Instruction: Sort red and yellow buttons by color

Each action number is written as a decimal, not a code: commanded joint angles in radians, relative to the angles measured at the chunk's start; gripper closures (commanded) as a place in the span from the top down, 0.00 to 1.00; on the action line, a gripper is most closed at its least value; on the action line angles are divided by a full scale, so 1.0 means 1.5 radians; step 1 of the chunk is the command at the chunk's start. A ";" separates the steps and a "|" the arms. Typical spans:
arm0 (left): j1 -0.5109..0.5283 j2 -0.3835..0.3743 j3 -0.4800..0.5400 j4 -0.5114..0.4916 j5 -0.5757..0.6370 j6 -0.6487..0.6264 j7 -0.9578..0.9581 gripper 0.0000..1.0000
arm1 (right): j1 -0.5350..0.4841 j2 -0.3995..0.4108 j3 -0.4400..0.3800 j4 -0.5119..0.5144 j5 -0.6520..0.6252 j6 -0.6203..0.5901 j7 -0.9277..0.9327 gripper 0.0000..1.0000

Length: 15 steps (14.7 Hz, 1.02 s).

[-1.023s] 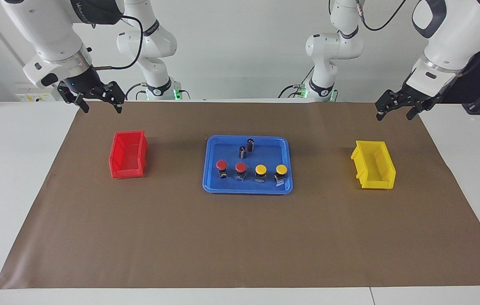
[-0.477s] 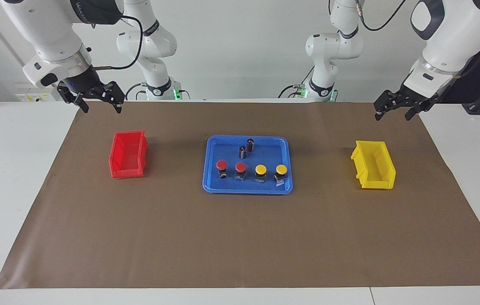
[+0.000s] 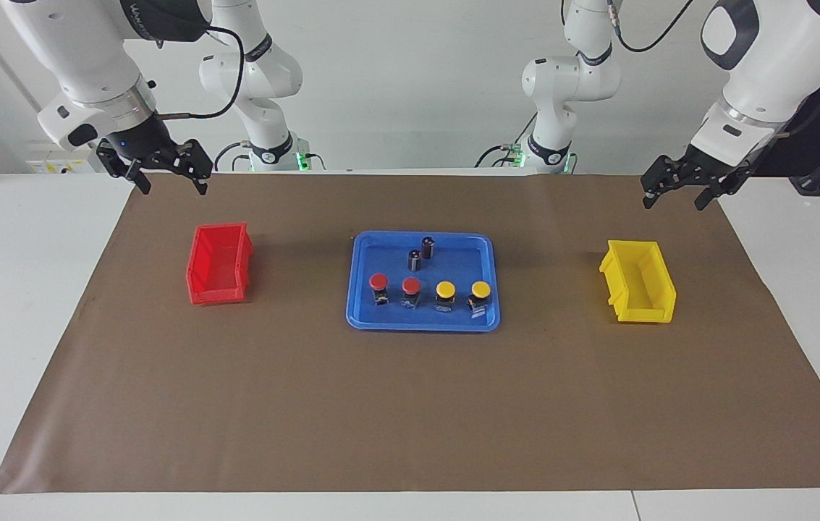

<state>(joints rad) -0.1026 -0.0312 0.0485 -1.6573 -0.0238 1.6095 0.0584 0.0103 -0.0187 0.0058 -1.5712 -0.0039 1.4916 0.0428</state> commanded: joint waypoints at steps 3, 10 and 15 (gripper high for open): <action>0.001 0.061 -0.005 0.066 0.000 -0.011 0.010 1.00 | 0.121 0.131 0.015 0.128 -0.003 -0.019 0.145 1.00; -0.024 0.020 -0.009 -0.004 0.021 -0.005 -0.024 1.00 | 0.259 0.167 0.018 -0.035 0.006 0.280 0.335 1.00; -0.131 0.018 -0.009 -0.043 0.021 0.078 -0.151 1.00 | 0.275 0.108 0.019 -0.248 0.012 0.464 0.353 1.00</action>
<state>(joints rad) -0.2241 0.0144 0.0290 -1.6725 -0.0135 1.6690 -0.0878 0.4142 0.2148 0.0321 -1.8267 -0.0019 2.1297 0.5460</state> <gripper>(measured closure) 0.000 0.000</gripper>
